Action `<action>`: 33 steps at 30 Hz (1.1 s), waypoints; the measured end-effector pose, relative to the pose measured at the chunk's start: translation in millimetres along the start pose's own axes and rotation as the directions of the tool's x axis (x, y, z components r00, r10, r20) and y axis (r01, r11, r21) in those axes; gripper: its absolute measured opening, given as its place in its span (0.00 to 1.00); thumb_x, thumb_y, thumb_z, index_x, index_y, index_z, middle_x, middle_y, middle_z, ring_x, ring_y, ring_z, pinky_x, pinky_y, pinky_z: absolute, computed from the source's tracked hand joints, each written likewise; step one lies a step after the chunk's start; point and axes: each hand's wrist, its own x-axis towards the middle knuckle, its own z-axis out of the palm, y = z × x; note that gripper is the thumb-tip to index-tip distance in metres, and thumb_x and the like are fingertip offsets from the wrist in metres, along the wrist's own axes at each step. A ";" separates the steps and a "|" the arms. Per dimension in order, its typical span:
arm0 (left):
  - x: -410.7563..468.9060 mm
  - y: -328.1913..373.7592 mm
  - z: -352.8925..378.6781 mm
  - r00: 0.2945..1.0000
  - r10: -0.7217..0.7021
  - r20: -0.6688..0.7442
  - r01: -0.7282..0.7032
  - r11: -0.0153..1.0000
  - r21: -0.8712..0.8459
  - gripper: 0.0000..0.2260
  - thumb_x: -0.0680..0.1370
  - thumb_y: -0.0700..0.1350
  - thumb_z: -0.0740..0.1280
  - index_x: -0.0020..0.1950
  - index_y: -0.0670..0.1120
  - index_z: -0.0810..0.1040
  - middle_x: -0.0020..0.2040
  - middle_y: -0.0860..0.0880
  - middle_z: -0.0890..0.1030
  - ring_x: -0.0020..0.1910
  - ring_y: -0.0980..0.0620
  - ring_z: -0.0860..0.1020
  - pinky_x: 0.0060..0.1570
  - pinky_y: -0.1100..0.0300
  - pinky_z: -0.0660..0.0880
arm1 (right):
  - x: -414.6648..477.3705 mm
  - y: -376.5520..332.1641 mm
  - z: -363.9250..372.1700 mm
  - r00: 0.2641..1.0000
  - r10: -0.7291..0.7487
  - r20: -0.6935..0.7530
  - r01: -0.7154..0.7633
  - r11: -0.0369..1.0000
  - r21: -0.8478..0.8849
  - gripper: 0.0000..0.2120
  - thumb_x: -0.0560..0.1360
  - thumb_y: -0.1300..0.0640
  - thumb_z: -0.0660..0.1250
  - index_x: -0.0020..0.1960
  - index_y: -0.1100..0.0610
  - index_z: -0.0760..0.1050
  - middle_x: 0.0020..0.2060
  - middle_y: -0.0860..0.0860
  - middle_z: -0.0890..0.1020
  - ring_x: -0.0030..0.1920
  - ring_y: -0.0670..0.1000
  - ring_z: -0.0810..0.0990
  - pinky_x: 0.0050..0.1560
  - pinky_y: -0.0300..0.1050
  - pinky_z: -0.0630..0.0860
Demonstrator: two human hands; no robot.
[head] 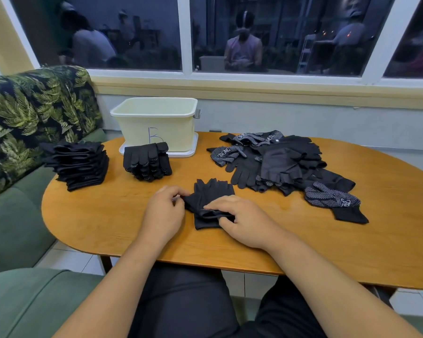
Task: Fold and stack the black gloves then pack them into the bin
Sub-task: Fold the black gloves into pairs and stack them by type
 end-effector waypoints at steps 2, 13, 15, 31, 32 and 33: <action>8.7 7.1 -1.5 0.999 -0.045 0.027 0.045 0.999 -0.002 0.13 0.84 0.41 0.63 0.54 0.55 0.85 0.56 0.56 0.79 0.57 0.54 0.78 0.51 0.60 0.74 | -1.0 0.0 0.0 1.000 -0.004 0.003 0.004 1.000 0.005 0.23 0.81 0.57 0.64 0.73 0.43 0.79 0.68 0.37 0.80 0.70 0.38 0.73 0.74 0.43 0.71; 41.8 28.9 32.4 0.986 -0.123 0.115 0.067 0.912 0.404 0.14 0.81 0.63 0.65 0.44 0.55 0.74 0.49 0.54 0.76 0.59 0.47 0.72 0.60 0.45 0.72 | 8.2 14.6 -1.5 0.905 0.288 -0.314 -0.235 0.952 0.195 0.13 0.85 0.49 0.64 0.66 0.45 0.83 0.60 0.41 0.81 0.65 0.43 0.76 0.67 0.42 0.72; 35.9 23.4 36.4 0.992 -0.077 0.095 0.032 0.914 0.404 0.12 0.83 0.62 0.65 0.49 0.54 0.76 0.51 0.54 0.75 0.60 0.47 0.71 0.62 0.45 0.71 | 14.8 20.4 -1.3 0.869 0.412 -0.274 -0.378 0.910 0.169 0.16 0.83 0.44 0.66 0.69 0.43 0.80 0.60 0.44 0.79 0.65 0.48 0.73 0.64 0.46 0.72; 31.5 10.0 41.9 1.000 -0.029 0.002 0.027 0.957 0.289 0.10 0.86 0.54 0.62 0.60 0.51 0.78 0.54 0.54 0.81 0.59 0.48 0.73 0.62 0.46 0.71 | 22.1 23.2 0.7 0.884 0.415 -0.216 -0.406 0.910 0.087 0.26 0.82 0.49 0.71 0.79 0.48 0.73 0.75 0.44 0.74 0.76 0.52 0.67 0.76 0.48 0.66; 31.6 9.3 42.9 1.000 -0.031 0.003 0.028 0.958 0.286 0.10 0.86 0.55 0.62 0.61 0.52 0.78 0.55 0.54 0.81 0.59 0.48 0.73 0.63 0.46 0.71 | 21.0 22.7 0.0 0.879 0.414 -0.235 -0.397 0.910 0.121 0.25 0.82 0.49 0.71 0.78 0.47 0.74 0.74 0.44 0.75 0.75 0.51 0.68 0.76 0.49 0.67; 32.1 9.8 43.1 0.999 -0.034 0.006 0.031 0.958 0.285 0.11 0.86 0.55 0.62 0.61 0.52 0.78 0.55 0.54 0.81 0.59 0.49 0.73 0.63 0.46 0.71 | 20.6 21.5 -2.0 0.877 0.401 -0.264 -0.369 0.915 0.163 0.23 0.83 0.50 0.71 0.77 0.46 0.75 0.73 0.43 0.76 0.74 0.50 0.70 0.76 0.50 0.69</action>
